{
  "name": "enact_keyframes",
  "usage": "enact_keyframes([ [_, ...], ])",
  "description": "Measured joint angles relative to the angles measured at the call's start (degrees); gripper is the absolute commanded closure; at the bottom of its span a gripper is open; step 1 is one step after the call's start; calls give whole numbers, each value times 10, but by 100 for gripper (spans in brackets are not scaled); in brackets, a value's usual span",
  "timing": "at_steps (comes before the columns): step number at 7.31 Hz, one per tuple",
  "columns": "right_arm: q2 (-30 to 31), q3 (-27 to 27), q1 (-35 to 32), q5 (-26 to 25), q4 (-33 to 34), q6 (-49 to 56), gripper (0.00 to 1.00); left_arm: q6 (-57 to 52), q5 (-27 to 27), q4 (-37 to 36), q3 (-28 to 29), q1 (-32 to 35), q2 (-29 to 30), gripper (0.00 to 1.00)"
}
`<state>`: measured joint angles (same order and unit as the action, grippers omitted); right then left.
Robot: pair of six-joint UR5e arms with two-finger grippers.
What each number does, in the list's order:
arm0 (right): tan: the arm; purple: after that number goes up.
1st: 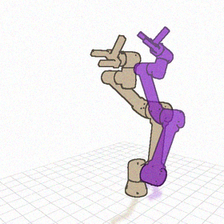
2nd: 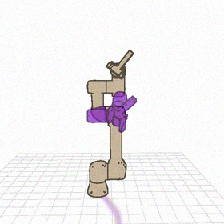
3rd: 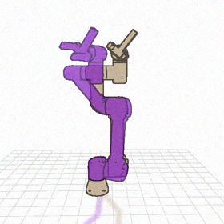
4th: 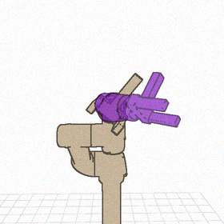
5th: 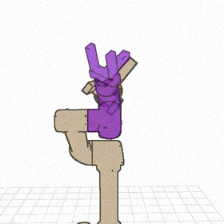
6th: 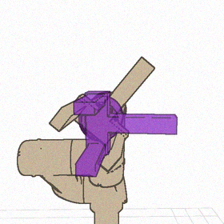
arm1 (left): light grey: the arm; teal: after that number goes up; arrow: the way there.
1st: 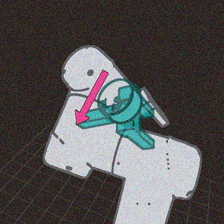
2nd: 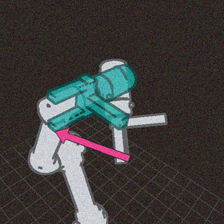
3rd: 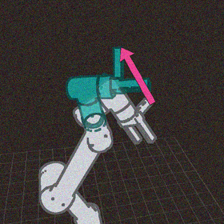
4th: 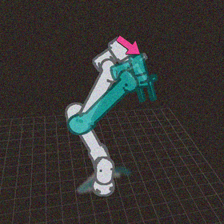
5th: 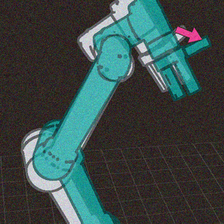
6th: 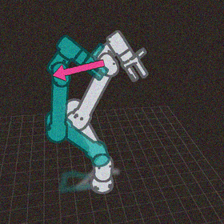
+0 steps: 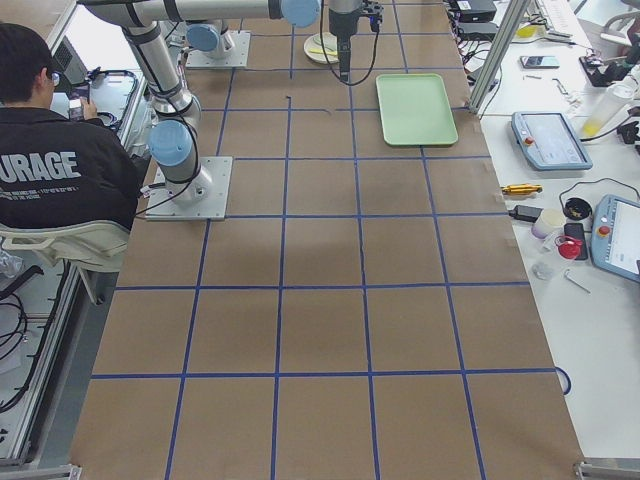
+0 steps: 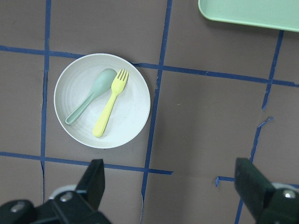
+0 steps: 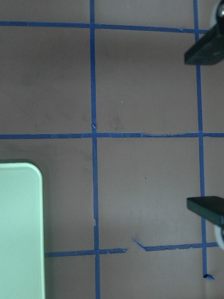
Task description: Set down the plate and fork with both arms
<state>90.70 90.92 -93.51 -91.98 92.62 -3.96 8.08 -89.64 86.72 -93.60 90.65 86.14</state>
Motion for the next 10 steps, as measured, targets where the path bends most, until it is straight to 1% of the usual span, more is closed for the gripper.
enact_keyframes([
  [10,0,-3,0,2,-8,-2,0,-1,0,0,-1,5,1,0],
])
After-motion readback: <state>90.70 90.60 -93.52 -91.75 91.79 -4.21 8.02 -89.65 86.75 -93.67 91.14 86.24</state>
